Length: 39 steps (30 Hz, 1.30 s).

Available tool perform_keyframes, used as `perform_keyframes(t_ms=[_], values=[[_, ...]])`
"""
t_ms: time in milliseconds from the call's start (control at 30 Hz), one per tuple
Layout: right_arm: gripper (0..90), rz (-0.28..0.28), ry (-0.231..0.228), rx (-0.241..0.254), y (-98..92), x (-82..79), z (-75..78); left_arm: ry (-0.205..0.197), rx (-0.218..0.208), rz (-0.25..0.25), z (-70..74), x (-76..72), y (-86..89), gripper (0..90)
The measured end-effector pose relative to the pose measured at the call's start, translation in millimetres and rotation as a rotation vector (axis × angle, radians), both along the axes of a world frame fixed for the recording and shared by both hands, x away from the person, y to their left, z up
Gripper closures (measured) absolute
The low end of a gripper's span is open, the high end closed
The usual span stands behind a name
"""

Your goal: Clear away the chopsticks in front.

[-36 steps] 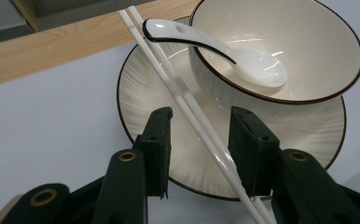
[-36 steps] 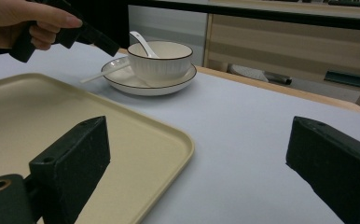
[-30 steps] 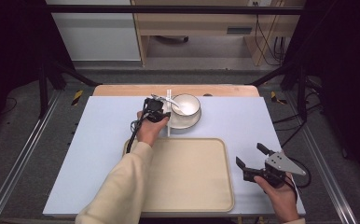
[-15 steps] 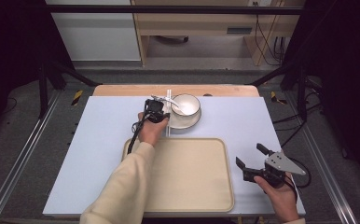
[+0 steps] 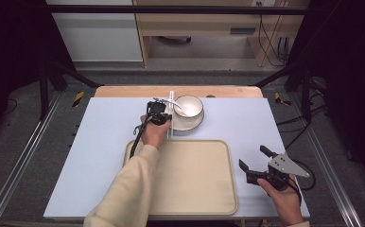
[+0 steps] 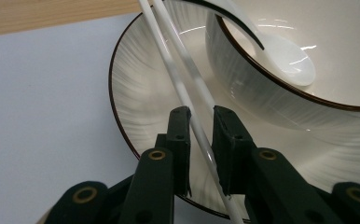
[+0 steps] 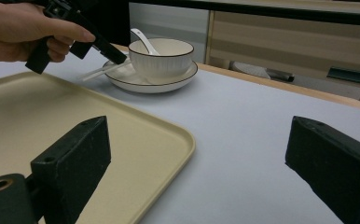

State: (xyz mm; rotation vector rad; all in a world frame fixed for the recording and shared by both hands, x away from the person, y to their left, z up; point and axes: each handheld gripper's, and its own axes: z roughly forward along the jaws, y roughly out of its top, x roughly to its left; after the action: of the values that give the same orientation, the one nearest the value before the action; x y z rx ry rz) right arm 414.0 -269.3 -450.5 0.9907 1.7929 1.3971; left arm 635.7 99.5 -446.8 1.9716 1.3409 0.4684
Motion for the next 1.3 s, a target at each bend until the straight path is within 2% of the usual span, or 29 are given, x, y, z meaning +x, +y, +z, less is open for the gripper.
perform_keyframes(t_ms=[600, 1100, 1300], values=[[7.3, 0.004, 0.003, -0.002, 0.5, -0.3, 0.0, 0.0, -0.005, 0.051, -2.3, -4.6, -4.6, 79.1], [7.7, 0.005, 0.006, -0.002, -0.4, 0.3, -0.4, -0.043, 0.022, 0.128, -4.0, -10.8, -3.2, 85.2], [7.7, 0.004, 0.007, 0.0, -0.9, 0.4, -0.5, -0.072, 0.039, 0.125, -3.6, -14.5, -1.2, 85.5]])
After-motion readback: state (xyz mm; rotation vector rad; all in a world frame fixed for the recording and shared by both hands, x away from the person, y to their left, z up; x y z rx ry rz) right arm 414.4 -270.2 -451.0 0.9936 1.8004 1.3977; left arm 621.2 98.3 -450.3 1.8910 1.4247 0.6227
